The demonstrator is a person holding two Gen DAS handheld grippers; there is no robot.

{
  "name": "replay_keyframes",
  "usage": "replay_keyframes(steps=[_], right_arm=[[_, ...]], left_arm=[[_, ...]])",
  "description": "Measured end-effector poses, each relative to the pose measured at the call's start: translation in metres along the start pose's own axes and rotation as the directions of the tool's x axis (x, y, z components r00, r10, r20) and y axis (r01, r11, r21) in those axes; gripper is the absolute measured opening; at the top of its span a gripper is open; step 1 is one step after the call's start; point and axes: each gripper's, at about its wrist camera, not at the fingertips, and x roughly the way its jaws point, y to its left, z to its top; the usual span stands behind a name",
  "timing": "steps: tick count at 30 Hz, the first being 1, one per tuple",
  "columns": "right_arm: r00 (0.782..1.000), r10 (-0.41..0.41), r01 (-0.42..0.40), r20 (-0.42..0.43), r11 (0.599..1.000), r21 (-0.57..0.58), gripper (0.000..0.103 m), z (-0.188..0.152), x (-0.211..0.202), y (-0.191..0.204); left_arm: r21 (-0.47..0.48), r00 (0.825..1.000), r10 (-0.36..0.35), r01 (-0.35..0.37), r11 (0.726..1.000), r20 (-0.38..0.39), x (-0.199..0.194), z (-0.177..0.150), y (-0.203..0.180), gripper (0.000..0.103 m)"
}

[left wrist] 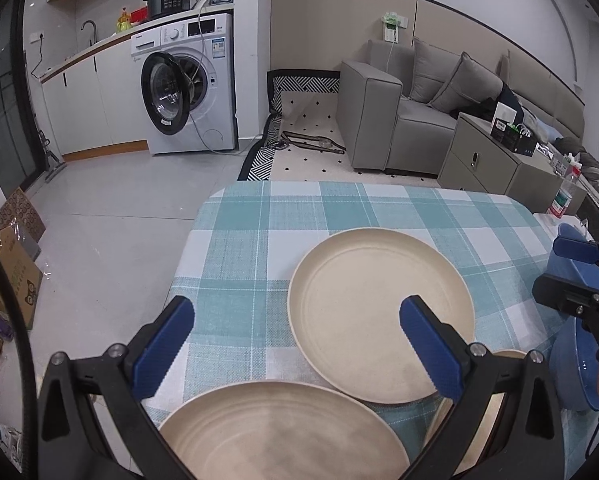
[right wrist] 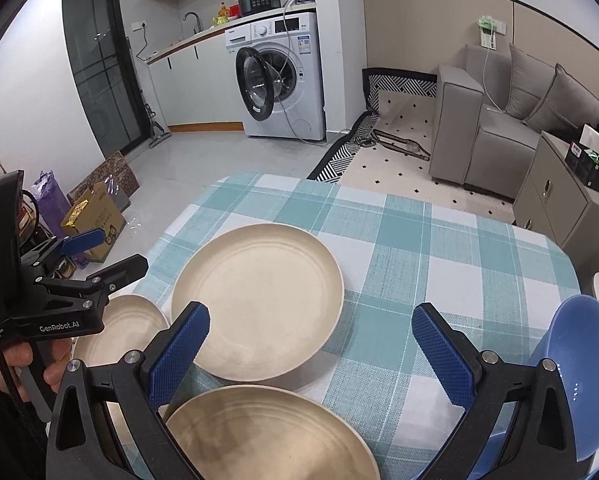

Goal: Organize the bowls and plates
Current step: 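Move both open grippers forward to the rim of the nearest cream plate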

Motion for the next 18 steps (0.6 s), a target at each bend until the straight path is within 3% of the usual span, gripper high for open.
replay_keyframes(steps=[15, 18], right_arm=[[0.996, 0.013, -0.008, -0.091, 0.999, 0.054, 0.103, 0.007, 0.047, -0.003], [0.994, 0.009, -0.001, -0.109, 0.998, 0.07, 0.102, 0.006, 0.056, -0.007]], left_arm=[[-0.04, 0.993, -0.06, 0.057, 0.998, -0.102, 0.04, 0.001, 0.008, 0.103], [-0.025, 0.993, -0.038, 0.035, 0.999, -0.113, 0.046, 0.0, 0.007, 0.103]])
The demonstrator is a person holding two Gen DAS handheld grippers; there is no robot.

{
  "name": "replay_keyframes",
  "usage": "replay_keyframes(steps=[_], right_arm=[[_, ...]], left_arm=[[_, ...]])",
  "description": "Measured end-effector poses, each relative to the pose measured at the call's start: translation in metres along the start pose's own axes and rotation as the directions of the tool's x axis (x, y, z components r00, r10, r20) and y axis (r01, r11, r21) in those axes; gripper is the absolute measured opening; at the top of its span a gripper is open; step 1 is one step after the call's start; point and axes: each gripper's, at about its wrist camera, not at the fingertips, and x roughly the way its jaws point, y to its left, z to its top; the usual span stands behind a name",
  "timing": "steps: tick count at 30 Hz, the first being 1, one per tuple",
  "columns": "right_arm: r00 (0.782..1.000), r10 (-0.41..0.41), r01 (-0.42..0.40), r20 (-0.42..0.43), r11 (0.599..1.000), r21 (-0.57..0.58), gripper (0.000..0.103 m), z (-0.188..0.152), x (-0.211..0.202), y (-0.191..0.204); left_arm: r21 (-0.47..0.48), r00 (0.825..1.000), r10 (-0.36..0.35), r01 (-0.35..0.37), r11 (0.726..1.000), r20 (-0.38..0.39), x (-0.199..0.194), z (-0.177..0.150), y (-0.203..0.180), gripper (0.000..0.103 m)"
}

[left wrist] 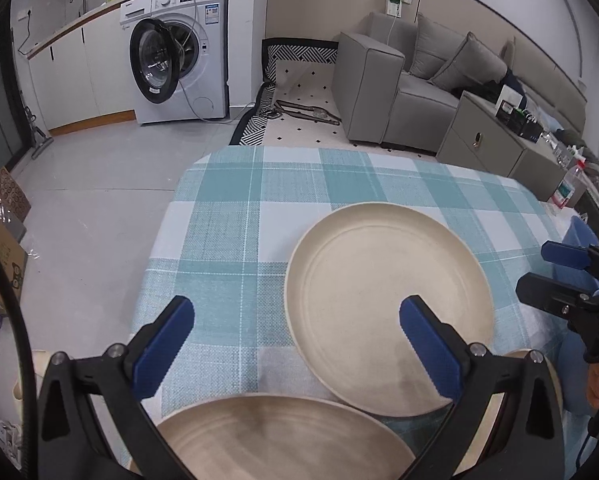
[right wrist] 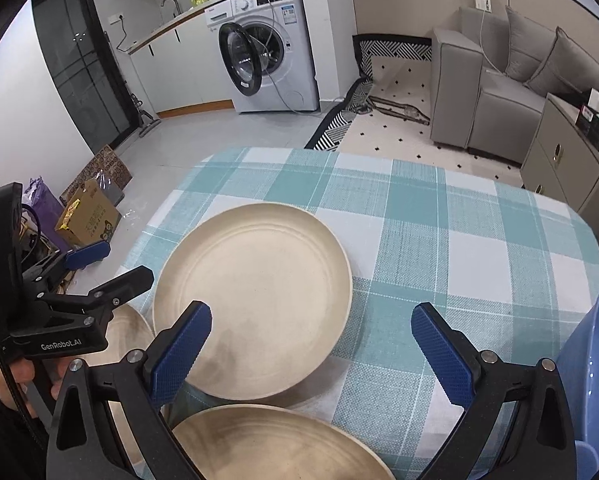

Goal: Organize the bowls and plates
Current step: 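Move both open grippers forward to the rim of the nearest cream plate, then close both grippers on the cream plate's rim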

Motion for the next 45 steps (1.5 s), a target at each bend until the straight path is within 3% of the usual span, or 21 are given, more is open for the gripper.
replay_keyframes(steps=[5, 13, 20, 28, 33, 38, 42, 45], right_arm=[[1.0, -0.004, 0.004, -0.027, 1.0, 0.017, 0.101, -0.001, 0.013, -0.004], [0.997, -0.008, 0.01, -0.075, 1.0, 0.029, 0.088, -0.004, 0.031, -0.007], [0.994, -0.007, 0.014, -0.112, 0.998, 0.062, 0.084, -0.006, 0.045, -0.005], [0.989, 0.009, 0.0, -0.15, 0.998, 0.061, 0.065, -0.012, 0.056, 0.001], [0.988, -0.004, 0.014, -0.157, 0.998, 0.06, 0.055, -0.013, 0.059, 0.002], [0.985, -0.004, 0.02, -0.174, 0.995, 0.093, 0.051, -0.014, 0.064, -0.003], [0.983, -0.017, 0.032, -0.181, 0.996, 0.082, 0.041, -0.017, 0.066, -0.002], [0.984, -0.022, 0.037, -0.179, 0.996, 0.08, 0.038, -0.017, 0.065, -0.002]], left_arm=[[0.015, 1.0, 0.005, -0.005, 1.0, -0.013, 0.008, -0.001, 0.0, 0.103], [0.001, 0.999, -0.01, 0.01, 1.0, -0.049, 0.019, -0.002, 0.002, 0.101], [0.007, 0.997, -0.003, 0.004, 1.0, -0.082, 0.028, -0.005, 0.002, 0.092], [0.05, 0.995, 0.017, -0.012, 0.999, -0.099, 0.032, -0.008, -0.004, 0.085], [0.057, 0.994, 0.014, -0.008, 0.998, -0.113, 0.035, -0.01, -0.005, 0.078], [0.069, 0.992, 0.0, 0.009, 0.998, -0.125, 0.037, -0.011, -0.007, 0.064], [0.065, 0.99, -0.014, 0.023, 0.998, -0.139, 0.04, -0.014, -0.007, 0.056], [0.059, 0.989, -0.038, 0.047, 0.997, -0.145, 0.039, -0.015, -0.008, 0.05]])
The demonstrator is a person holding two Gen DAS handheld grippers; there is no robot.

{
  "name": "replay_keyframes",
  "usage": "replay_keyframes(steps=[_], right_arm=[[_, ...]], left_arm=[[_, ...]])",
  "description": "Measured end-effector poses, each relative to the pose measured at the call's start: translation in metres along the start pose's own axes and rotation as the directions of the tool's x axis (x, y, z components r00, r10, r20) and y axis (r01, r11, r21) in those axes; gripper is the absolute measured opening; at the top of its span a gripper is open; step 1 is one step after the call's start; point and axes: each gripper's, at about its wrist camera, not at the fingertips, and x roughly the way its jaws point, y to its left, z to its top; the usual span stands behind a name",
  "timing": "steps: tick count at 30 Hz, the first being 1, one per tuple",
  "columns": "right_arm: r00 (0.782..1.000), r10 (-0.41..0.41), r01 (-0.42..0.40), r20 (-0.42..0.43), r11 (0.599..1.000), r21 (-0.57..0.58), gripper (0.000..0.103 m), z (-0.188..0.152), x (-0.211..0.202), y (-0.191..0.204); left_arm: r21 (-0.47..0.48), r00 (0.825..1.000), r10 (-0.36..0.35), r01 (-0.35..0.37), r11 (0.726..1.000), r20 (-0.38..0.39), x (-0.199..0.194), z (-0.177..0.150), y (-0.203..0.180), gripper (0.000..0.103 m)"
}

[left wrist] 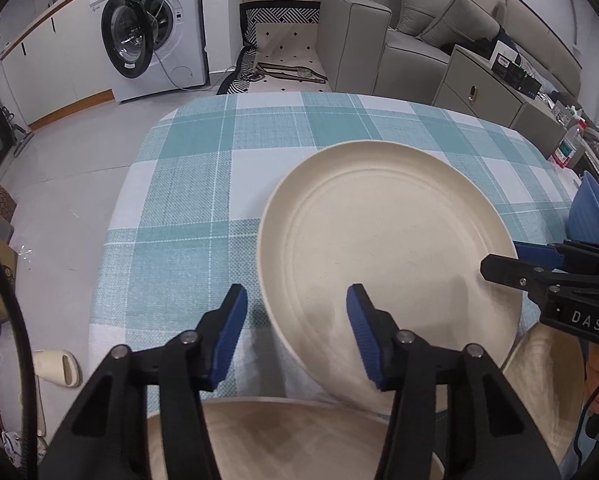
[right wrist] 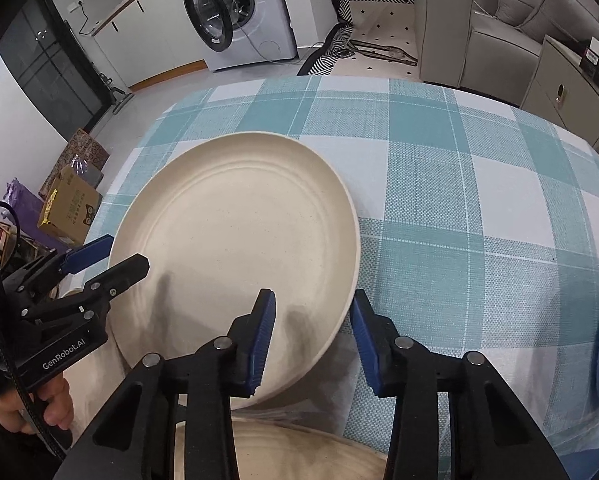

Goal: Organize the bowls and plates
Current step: 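Close both grippers on the cream plate's rim, then lift the cream plate with both grippers and carry it toward another plate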

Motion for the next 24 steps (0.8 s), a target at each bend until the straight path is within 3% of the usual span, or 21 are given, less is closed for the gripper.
replay_keyframes(steps=[10, 18, 24], right_arm=[[1.0, 0.014, -0.013, -0.02, 1.0, 0.019, 0.035, -0.0033, 0.0071, -0.0001], [0.999, -0.035, 0.035, -0.005, 0.999, 0.014, 0.02, -0.0059, 0.0064, 0.0005], [0.999, -0.054, 0.054, 0.003, 0.999, 0.005, 0.018, -0.0067, 0.0043, 0.0009]], left_arm=[[-0.007, 0.999, -0.033, 0.033, 0.999, -0.027, 0.0036, -0.0008, -0.0004, 0.043], [-0.002, 1.0, -0.003, 0.003, 1.0, 0.002, -0.0015, -0.0002, -0.0013, 0.043], [0.018, 0.999, 0.035, -0.035, 0.999, 0.007, -0.0023, -0.0002, -0.0017, 0.03]])
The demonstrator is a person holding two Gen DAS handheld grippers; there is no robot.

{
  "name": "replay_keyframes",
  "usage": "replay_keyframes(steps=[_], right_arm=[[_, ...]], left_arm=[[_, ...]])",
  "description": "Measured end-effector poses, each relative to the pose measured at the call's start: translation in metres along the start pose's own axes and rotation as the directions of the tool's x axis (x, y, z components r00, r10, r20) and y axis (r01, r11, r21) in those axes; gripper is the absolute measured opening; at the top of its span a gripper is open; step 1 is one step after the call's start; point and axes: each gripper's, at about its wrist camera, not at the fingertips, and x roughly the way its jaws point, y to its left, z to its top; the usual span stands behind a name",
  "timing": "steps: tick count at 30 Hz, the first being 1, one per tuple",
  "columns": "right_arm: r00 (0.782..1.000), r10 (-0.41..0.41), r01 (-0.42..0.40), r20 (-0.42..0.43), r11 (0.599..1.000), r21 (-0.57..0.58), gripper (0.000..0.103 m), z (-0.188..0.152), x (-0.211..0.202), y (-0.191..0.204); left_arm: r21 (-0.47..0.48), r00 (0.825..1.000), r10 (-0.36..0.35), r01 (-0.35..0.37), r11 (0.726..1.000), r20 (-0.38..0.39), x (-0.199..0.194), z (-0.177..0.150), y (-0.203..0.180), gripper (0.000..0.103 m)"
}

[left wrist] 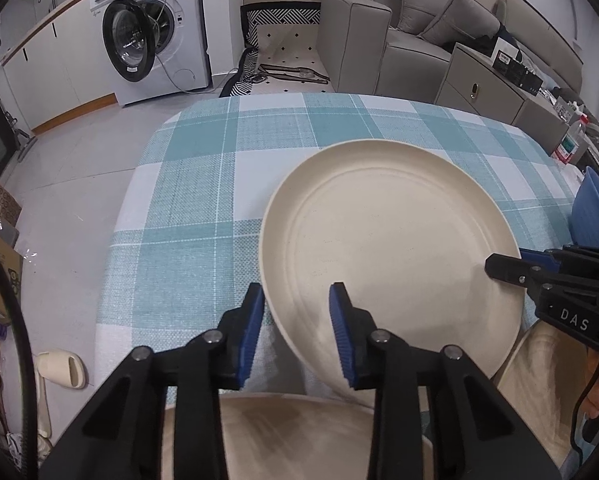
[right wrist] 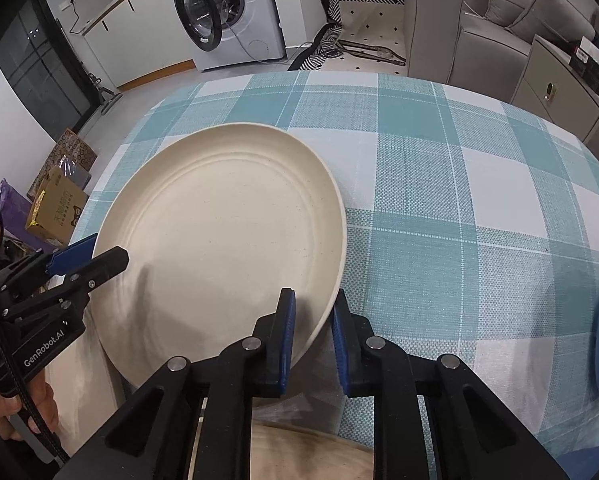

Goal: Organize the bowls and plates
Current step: 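Lift the cream plate with both grippers and carry it toward another plate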

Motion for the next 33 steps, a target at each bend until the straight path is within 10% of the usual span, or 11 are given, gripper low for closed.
replay_keyframes(steps=[27, 33], right_arm=[[0.995, -0.076, 0.078, 0.063, 0.996, -0.041, 0.018, -0.006, -0.024, 0.009], [0.995, -0.069, 0.071, 0.066, 0.997, -0.035, 0.018, -0.004, -0.025, 0.006]], left_arm=[[0.04, 0.997, 0.019, -0.022, 0.999, 0.072, -0.024, 0.004, -0.015, 0.023], [-0.028, 0.997, 0.071, -0.07, 0.997, 0.025, -0.011, 0.005, 0.005, 0.046]])
